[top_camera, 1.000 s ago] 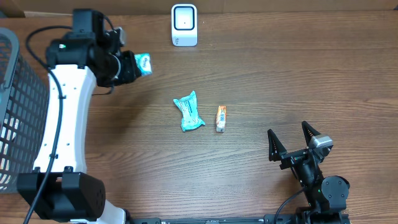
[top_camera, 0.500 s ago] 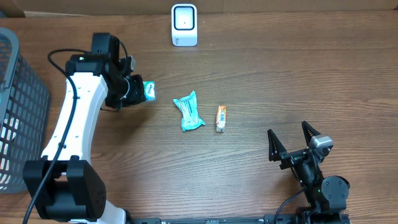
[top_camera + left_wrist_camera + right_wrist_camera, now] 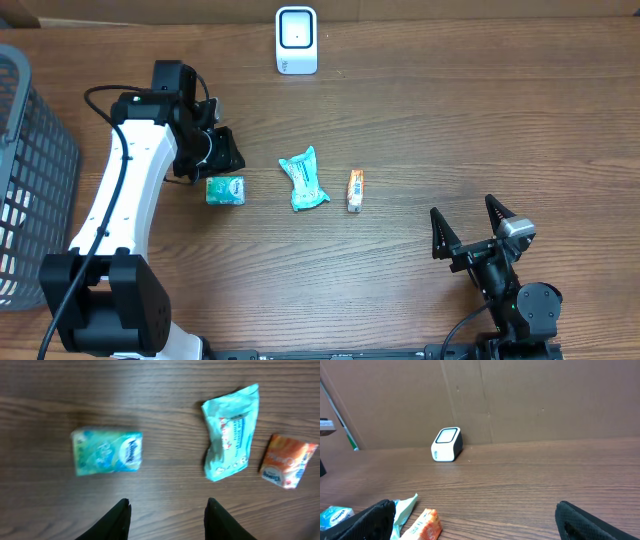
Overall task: Scan the item barcode
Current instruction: 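Set the tissue pack down left of the wipes pack and release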
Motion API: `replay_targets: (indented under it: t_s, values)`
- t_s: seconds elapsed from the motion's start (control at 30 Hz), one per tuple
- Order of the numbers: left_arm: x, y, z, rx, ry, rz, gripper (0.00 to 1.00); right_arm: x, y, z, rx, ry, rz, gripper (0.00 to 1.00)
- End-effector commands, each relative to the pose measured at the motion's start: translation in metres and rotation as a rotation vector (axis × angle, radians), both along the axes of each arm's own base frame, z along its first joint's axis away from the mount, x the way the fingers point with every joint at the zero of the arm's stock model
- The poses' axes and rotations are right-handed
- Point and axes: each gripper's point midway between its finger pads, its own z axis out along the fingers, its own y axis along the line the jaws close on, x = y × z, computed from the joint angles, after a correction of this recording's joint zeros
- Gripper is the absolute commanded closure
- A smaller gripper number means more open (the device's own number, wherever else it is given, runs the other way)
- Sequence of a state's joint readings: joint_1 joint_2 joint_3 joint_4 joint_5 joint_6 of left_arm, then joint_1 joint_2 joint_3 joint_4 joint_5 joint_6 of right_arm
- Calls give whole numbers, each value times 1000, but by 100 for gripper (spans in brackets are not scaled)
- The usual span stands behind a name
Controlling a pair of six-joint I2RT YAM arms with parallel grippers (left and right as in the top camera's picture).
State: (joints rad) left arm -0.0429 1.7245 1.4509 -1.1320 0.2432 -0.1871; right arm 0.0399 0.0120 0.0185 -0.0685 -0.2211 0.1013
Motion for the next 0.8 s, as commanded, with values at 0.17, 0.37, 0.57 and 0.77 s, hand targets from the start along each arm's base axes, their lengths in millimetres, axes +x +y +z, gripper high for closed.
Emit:
replay_targets:
  t_s: [0.17, 0.37, 0.57, 0.77]
  values:
    - [16, -19, 39, -74, -90, -61, 58, 0, -1, -2, 2, -3, -5, 0]
    - [33, 5, 81, 8, -184, -15, 62, 0, -1, -2, 2, -3, -5, 0]
    - [47, 58, 162, 24, -348, 129, 61, 0, -1, -2, 2, -3, -5, 0]
    - [36, 158, 232, 36, -504, 502, 56, 0, -1, -2, 2, -3, -5, 0]
